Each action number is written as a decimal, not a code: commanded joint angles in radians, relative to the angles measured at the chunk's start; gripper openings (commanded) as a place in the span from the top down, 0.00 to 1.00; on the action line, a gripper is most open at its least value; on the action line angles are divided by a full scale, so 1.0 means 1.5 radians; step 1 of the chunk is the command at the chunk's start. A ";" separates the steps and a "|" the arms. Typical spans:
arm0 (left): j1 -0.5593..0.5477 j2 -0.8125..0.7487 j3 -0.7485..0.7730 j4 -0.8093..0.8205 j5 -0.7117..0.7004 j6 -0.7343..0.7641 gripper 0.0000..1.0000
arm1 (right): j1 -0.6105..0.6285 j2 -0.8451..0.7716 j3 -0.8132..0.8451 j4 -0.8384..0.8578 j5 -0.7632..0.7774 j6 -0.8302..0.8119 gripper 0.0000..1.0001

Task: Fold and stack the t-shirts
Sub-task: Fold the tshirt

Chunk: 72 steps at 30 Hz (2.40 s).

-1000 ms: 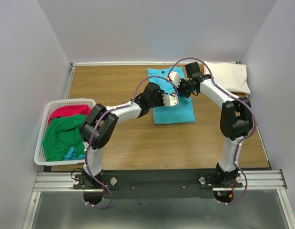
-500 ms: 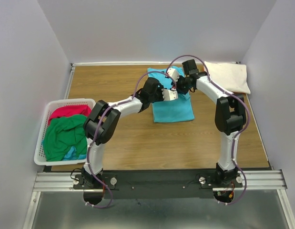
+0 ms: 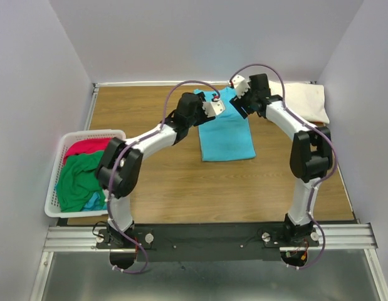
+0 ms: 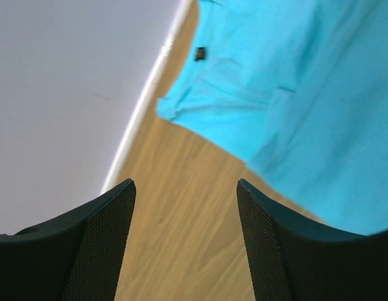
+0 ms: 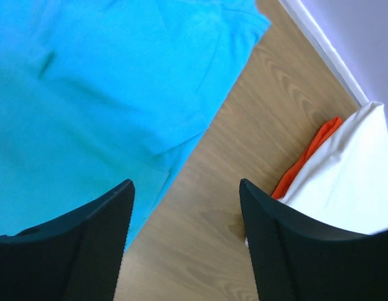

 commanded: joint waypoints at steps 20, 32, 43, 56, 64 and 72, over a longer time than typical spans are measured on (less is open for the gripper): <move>-0.148 -0.156 -0.294 -0.091 0.193 0.153 0.35 | -0.011 -0.221 -0.383 -0.177 -0.292 -0.407 0.20; -0.143 -0.037 -0.242 -0.110 0.114 0.143 0.46 | -0.011 -0.171 -0.385 -0.133 -0.244 -0.378 0.25; -0.133 -0.042 -0.253 -0.104 0.090 0.138 0.46 | -0.011 -0.134 -0.380 -0.107 -0.229 -0.339 0.45; -0.126 0.006 -0.218 -0.145 0.117 0.116 1.00 | -0.011 -0.160 -0.422 -0.111 -0.250 -0.321 0.97; -0.159 -0.126 -0.293 -0.167 0.213 0.111 1.00 | -0.008 -0.251 -0.464 -0.233 -0.290 -0.356 1.00; -0.259 -0.214 -0.311 -0.282 0.314 0.065 1.00 | 0.002 -0.431 -0.555 -0.430 -0.349 -0.390 1.00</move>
